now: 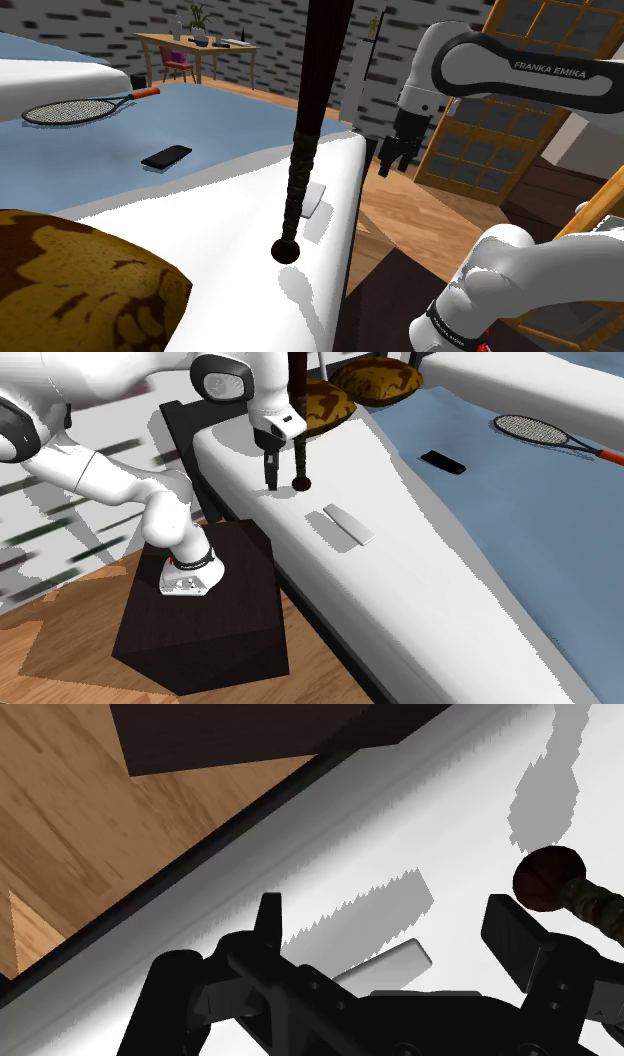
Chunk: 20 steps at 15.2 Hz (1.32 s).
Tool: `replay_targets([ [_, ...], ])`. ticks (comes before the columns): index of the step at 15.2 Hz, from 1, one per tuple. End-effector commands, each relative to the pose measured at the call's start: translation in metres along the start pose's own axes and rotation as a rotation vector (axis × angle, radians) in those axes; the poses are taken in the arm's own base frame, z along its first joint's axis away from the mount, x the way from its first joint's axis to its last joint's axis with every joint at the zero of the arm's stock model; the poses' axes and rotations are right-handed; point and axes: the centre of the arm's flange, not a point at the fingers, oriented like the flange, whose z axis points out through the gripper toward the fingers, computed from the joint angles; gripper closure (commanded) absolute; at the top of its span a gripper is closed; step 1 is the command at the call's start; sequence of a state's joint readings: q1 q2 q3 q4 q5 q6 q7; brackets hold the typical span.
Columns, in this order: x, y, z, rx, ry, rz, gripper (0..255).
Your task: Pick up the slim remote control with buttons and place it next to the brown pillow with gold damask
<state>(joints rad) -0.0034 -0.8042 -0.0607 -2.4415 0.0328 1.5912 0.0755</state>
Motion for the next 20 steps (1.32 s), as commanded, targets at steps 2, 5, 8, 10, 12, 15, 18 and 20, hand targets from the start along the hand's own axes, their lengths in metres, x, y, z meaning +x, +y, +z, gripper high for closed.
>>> replay_targets([
  [2, 0.008, -0.006, 0.008, -0.002, 0.004, 0.041, 0],
  [5, 0.033, -0.022, 0.033, -0.007, 0.016, 0.164, 0],
  [8, 0.061, -0.035, 0.057, -0.012, 0.028, 0.287, 0],
  [10, 0.08, -0.041, 0.073, -0.015, 0.036, 0.368, 0],
  [12, 0.1, -0.046, 0.088, -0.018, 0.045, 0.45, 0],
  [15, 0.131, -0.05, 0.112, -0.023, 0.057, 0.573, 0],
  [18, 0.162, -0.05, 0.135, -0.028, 0.069, 0.696, 0],
  [20, 0.183, -0.048, 0.15, -0.031, 0.077, 0.778, 0],
])
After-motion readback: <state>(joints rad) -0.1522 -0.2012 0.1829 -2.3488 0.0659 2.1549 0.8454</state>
